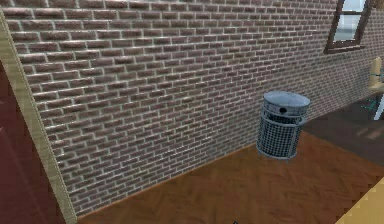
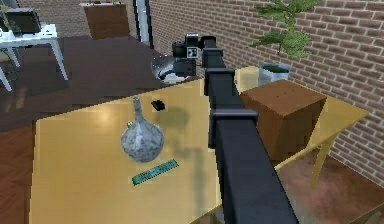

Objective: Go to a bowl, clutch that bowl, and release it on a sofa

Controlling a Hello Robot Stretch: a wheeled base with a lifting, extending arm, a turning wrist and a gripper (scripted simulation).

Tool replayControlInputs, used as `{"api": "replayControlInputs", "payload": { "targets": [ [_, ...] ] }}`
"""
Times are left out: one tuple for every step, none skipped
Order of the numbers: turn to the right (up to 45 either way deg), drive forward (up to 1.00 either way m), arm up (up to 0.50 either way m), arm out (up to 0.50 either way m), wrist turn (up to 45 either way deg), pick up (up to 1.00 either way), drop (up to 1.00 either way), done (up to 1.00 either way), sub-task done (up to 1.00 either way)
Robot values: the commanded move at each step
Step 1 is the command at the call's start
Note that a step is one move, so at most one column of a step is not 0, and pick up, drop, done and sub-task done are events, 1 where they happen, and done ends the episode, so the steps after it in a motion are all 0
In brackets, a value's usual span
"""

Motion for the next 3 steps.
{"api": "replayControlInputs", "payload": {
  "targets": [
    [0.0, 0.00, 0.00, 0.00, -45.0, 0.00, 0.00, 0.00, 0.00],
    [0.0, 0.00, 0.00, 0.00, -45.0, 0.00, 0.00, 0.00, 0.00],
    [0.0, 0.00, 0.00, 0.00, -27.0, 0.00, 0.00, 0.00, 0.00]
  ]
}}
